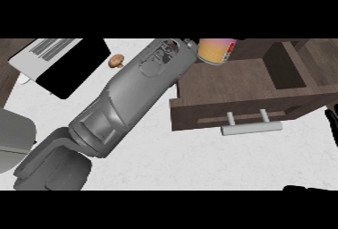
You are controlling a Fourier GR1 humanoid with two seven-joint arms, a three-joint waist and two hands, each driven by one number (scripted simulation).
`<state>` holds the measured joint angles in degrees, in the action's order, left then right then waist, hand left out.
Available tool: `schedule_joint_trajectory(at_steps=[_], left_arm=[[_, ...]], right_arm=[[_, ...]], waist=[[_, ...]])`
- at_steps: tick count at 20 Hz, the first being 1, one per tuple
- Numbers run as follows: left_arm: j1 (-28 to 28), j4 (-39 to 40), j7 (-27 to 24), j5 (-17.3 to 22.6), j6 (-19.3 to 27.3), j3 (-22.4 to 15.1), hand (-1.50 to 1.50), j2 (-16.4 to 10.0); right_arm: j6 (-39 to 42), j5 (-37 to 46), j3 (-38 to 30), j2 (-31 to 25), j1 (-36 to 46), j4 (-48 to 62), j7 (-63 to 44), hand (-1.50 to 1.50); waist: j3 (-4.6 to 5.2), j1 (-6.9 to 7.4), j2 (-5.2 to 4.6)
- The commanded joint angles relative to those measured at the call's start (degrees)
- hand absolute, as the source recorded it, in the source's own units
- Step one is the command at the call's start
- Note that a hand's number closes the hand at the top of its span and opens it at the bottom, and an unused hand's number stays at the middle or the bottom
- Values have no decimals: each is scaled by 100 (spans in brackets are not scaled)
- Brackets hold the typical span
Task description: Pick up the can, place it into the drawer and close the drawer
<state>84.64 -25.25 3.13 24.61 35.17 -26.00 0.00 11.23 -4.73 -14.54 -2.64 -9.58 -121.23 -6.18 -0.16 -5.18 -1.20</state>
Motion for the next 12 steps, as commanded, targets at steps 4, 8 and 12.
schedule_joint_trajectory(at_steps=[4, 8, 12], left_arm=[[-112, 220, -291, 223, 350, -482, 150, 0], [-140, 263, -322, 241, 160, -795, 150, 0], [-266, 495, -544, 306, 338, -835, -150, 0]], right_arm=[[-14, -21, 70, -37, 171, -80, -166, -150], [-81, 30, 80, -108, 405, 11, -322, -150], [10, -88, -14, -146, 211, -164, -285, -150]], waist=[[-2, -167, -33], [2, -112, -33], [1, -194, -46]])
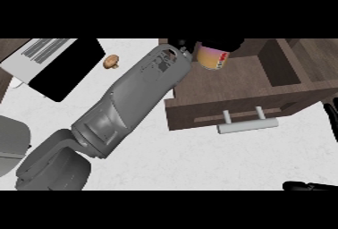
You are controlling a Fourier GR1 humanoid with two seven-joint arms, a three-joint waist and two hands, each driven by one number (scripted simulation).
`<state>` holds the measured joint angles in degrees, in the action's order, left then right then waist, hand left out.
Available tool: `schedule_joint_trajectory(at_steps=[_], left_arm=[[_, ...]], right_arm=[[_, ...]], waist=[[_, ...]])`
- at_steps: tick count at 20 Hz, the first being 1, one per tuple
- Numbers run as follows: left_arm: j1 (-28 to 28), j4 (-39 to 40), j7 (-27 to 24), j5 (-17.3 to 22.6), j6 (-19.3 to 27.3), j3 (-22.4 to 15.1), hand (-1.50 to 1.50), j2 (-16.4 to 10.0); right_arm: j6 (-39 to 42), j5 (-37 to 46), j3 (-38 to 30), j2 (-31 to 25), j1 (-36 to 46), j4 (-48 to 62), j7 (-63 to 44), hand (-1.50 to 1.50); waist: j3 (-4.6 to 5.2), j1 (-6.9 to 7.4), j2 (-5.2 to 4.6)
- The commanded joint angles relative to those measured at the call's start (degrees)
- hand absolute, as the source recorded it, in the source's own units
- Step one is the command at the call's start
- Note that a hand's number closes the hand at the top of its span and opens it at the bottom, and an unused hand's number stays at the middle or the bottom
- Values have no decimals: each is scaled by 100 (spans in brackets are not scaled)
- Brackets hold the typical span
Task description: Pick up the can, place it into the drawer and close the drawer
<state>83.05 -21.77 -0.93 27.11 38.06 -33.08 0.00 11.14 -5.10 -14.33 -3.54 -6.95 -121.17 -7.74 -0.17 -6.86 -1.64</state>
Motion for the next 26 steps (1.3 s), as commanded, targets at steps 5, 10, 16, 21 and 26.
schedule_joint_trajectory(at_steps=[5, 10, 16, 21, 26], left_arm=[[-177, 20, -29, 283, 459, -328, -150, 0], [-135, 104, -201, 389, 476, -349, -150, 0], [-175, 200, -332, 606, 623, -308, -150, 0], [-175, 50, -390, 888, 749, -208, -150, 0], [-197, -226, -442, 1194, 805, -201, -150, 0]], right_arm=[[17, 76, 97, -75, 283, 190, -46, -150], [-52, 140, 138, 27, 83, -56, -72, -150], [-62, 369, 190, -38, 34, -373, 1, -150], [4, 1192, 222, -469, 137, -549, 397, -150], [134, 1659, 465, -710, 199, -735, 528, -150]], waist=[[-2, -109, -42], [4, 0, -3], [5, -59, -13], [7, -87, -33], [9, -7, 3]])
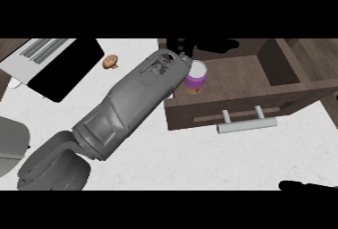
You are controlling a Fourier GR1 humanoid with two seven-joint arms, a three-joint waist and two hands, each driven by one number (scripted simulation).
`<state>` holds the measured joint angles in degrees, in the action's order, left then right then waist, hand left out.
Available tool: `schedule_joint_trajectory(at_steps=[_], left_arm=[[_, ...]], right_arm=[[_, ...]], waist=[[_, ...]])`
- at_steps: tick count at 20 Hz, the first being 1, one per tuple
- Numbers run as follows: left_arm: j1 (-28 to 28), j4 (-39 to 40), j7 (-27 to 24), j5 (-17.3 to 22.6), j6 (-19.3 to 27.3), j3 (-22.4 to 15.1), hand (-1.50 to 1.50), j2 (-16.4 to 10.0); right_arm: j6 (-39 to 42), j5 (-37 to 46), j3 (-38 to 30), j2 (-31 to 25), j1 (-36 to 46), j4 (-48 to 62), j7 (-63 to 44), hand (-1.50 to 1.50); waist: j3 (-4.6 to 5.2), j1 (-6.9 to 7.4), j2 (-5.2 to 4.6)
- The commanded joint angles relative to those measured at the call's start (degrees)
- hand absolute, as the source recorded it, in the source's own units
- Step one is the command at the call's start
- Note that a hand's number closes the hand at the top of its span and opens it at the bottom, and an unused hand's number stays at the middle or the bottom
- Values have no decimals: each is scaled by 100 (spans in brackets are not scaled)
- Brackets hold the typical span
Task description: Pick up the can, place it into the drawer and close the drawer
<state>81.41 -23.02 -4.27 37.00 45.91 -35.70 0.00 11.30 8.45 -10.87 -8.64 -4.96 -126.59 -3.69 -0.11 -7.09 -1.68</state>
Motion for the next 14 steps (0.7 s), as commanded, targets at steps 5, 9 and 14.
schedule_joint_trajectory(at_steps=[5, 9, 14], left_arm=[[121, -44, -346, 331, 74, 183, -150, 0], [58, -196, -397, 444, 137, 124, -150, 0], [213, -89, -264, 357, 153, 166, -150, 0]], right_arm=[[-81, 1274, 469, -260, -7, -175, 390, -150], [-280, 2226, 652, -554, 597, 611, 488, -150], [-630, 3648, 1473, -516, 513, 843, 473, -150]], waist=[[2, 198, 47], [4, 367, 41], [7, 551, 105]])
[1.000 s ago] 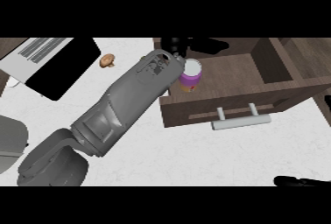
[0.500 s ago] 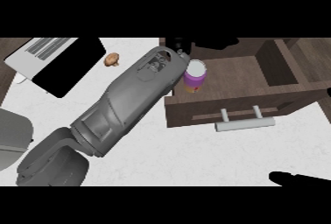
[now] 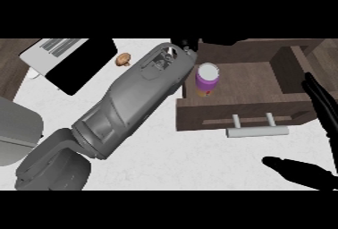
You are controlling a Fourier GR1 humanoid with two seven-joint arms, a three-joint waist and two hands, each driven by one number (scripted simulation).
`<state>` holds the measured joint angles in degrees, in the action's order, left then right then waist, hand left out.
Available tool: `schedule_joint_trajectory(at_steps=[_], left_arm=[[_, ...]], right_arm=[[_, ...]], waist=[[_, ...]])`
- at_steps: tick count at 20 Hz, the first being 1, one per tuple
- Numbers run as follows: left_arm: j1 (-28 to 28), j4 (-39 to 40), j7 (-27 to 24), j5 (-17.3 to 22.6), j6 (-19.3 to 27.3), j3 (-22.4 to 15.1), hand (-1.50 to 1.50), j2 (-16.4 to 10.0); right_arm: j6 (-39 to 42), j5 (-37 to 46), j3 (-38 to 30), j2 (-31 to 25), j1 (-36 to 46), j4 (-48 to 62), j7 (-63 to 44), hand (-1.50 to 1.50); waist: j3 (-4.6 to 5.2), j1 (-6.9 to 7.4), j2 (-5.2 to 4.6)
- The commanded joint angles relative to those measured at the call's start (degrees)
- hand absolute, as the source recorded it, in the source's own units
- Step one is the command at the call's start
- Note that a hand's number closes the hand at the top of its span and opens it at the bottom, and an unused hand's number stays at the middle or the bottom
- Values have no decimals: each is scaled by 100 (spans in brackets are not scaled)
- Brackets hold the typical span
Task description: Pick up the can, place it into the drawer and close the drawer
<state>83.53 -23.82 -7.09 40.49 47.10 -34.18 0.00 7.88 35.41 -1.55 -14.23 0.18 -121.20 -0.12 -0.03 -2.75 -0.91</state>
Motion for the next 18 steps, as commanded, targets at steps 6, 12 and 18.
schedule_joint_trajectory(at_steps=[6, 12, 18], left_arm=[[-49, -193, 173, -127, 109, 24, -150, 0], [-334, -1041, 856, -351, 78, -112, -150, -585], [-676, -1867, 1373, -606, 58, -170, -150, -1073]], right_arm=[[-803, 2134, 1062, 158, 266, 1444, 5, -150], [-1591, 2390, 759, 426, 761, 2740, 87, -150], [-2317, 2557, 539, 488, 1178, 4055, 548, -150]], waist=[[-1, 276, 66], [0, 446, 131], [0, 426, 120]])
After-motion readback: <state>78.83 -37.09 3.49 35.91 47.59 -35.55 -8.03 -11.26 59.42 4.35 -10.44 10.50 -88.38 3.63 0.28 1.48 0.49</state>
